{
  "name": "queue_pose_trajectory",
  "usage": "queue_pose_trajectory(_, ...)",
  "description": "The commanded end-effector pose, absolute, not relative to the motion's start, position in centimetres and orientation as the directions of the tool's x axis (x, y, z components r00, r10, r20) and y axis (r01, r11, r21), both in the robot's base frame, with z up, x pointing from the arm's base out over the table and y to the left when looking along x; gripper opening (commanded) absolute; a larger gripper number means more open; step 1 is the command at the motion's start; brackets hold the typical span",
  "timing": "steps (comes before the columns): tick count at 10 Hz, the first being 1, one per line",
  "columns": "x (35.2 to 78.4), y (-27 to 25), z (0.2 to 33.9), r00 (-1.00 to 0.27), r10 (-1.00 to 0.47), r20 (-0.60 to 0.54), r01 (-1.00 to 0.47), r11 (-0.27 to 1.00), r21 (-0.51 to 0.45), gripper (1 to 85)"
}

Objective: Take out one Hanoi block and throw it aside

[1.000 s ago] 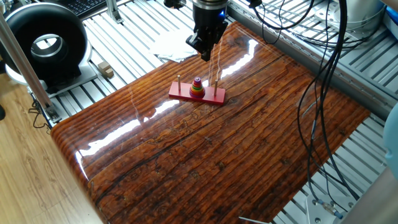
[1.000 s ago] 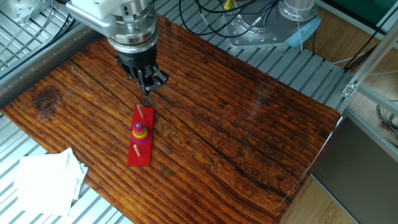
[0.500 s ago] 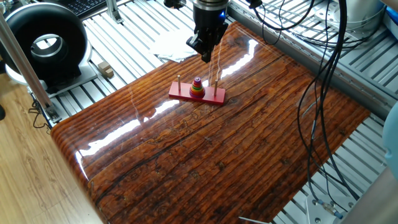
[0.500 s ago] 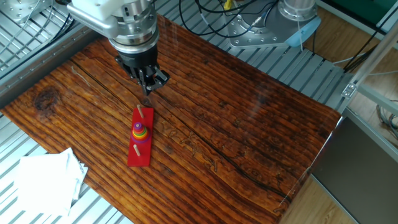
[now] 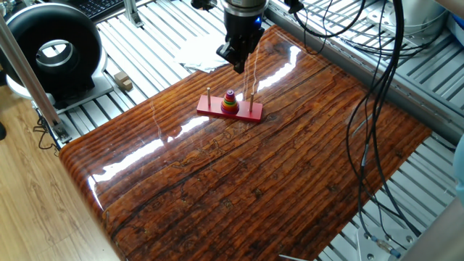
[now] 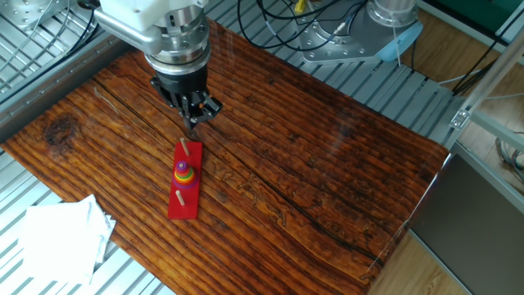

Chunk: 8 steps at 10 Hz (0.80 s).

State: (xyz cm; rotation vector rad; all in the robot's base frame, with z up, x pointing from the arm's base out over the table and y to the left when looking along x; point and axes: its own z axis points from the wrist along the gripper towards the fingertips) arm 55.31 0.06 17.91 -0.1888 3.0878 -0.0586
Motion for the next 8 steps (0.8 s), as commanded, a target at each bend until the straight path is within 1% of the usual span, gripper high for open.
queue_pose_trajectory(1, 54.7, 0.3, 17.9, -0.985, -0.173, -0.023, -0.172, 0.985, -0.028, 1.0)
queue_pose_trajectory(2, 55.3, 0.9, 18.0, -0.984, -0.174, -0.049, -0.173, 0.985, -0.009, 1.0)
queue_pose_trajectory(3, 55.4, 0.2, 18.0, -0.986, -0.157, -0.048, -0.155, 0.987, -0.038, 1.0)
queue_pose_trajectory(4, 54.8, -1.3, 18.0, -0.992, -0.121, -0.02, -0.119, 0.989, -0.091, 1.0)
queue_pose_trajectory(5, 54.3, -1.6, 18.1, -0.994, -0.11, -0.003, -0.11, 0.989, -0.101, 1.0)
queue_pose_trajectory(6, 54.4, -1.4, 18.0, -0.995, -0.101, -0.006, -0.1, 0.991, -0.092, 1.0)
queue_pose_trajectory(7, 53.6, -1.6, 18.1, -0.997, -0.075, 0.022, -0.077, 0.992, -0.099, 1.0)
queue_pose_trajectory(8, 53.4, -1.3, 18.0, -0.996, -0.081, 0.03, -0.083, 0.993, -0.084, 1.0)
